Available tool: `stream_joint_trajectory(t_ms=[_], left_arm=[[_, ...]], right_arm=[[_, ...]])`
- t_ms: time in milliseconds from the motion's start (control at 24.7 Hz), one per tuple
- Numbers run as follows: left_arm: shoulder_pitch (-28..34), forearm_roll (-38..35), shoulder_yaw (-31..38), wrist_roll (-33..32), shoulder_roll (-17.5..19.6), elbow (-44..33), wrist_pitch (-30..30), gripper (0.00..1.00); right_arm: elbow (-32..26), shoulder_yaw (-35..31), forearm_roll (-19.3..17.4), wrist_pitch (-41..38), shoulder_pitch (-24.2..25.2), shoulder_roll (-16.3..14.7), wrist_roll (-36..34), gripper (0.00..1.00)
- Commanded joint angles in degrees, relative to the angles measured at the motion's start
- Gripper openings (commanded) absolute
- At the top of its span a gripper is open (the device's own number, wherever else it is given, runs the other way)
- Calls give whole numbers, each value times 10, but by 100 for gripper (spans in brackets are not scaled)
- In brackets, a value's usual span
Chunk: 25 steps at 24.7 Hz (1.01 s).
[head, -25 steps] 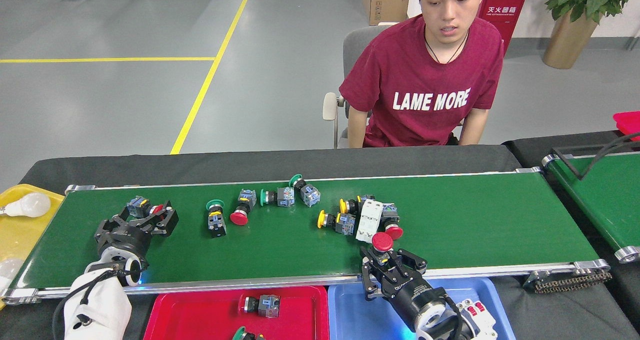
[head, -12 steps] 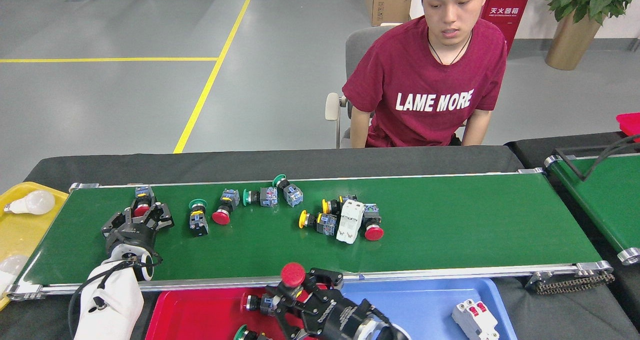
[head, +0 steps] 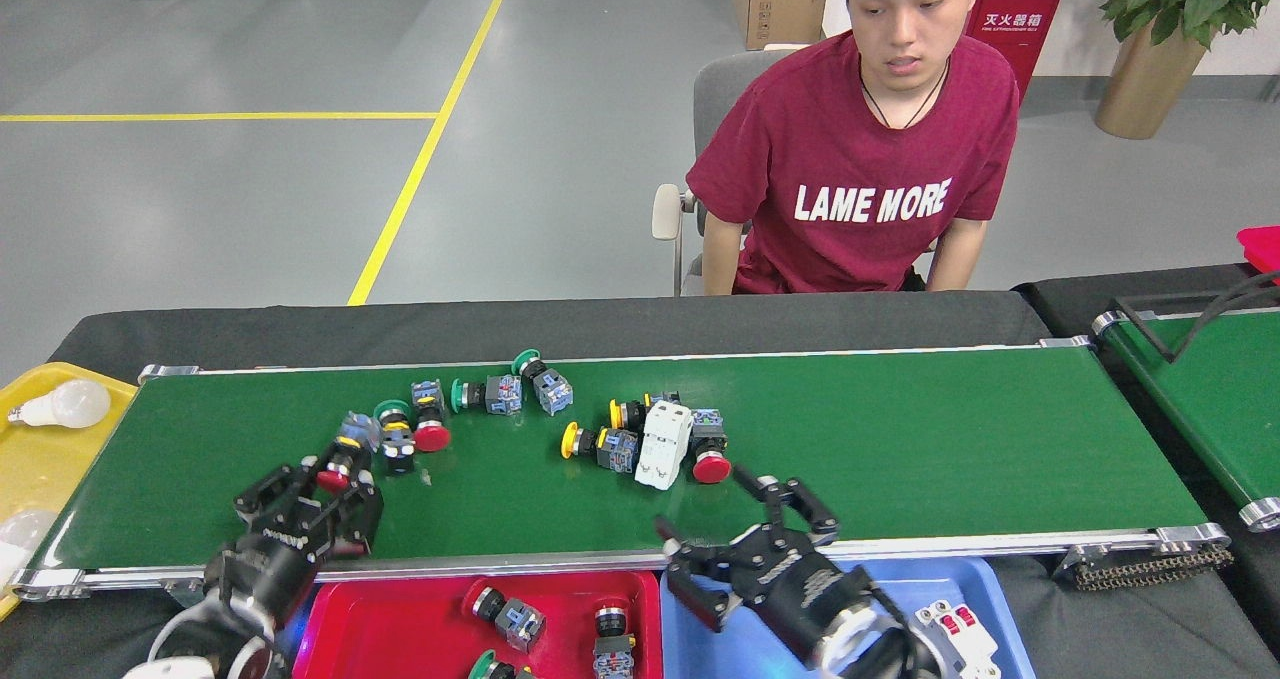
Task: Pick switch part from conveyor to tray
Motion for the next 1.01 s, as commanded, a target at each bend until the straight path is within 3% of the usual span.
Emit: stream_joint_trajectory(t_ms=[0,81,162,202,243,283,405,526,648,729,972], left_arm=[[33,3,-1,-1,2,-59,-41,11],[78,0,-4,-2,-3,-98,-66,19],[132,0,-5,-2,-7,-136,-87,37],[147,0,-4,-2,-14,-144,-86,58],[152,0,0,-2,-27,-147,-82,90],[151,0,4,-1,-46,-147,-77,100],[155,0,20,0,-65,-146,-74,100],[159,4,79,2,-81,-150,-59,100],[150,7,176,2,-148,-150,33,100],[151,7,207,2,-149,-148,56,100],[145,3,202,-2,-137,-144,57,100]], right_arm=[[-9,-53,-12,0,25,-16,-29,97],[-13,-86,-23,1,53,-23,-42,97],[-39,-109,-24,1,103,-33,-48,96],[-53,-113,-24,1,134,-37,-55,96],[-54,-114,-24,1,152,-37,-63,96],[-54,-113,-24,1,156,-34,-70,96],[-54,-113,-24,1,159,-30,-71,96],[-54,-113,-24,2,158,-26,-70,96],[-54,-115,-24,4,158,-26,-71,96],[-54,-116,-24,15,158,-28,-71,96],[-54,-131,-24,39,152,-25,-72,96]])
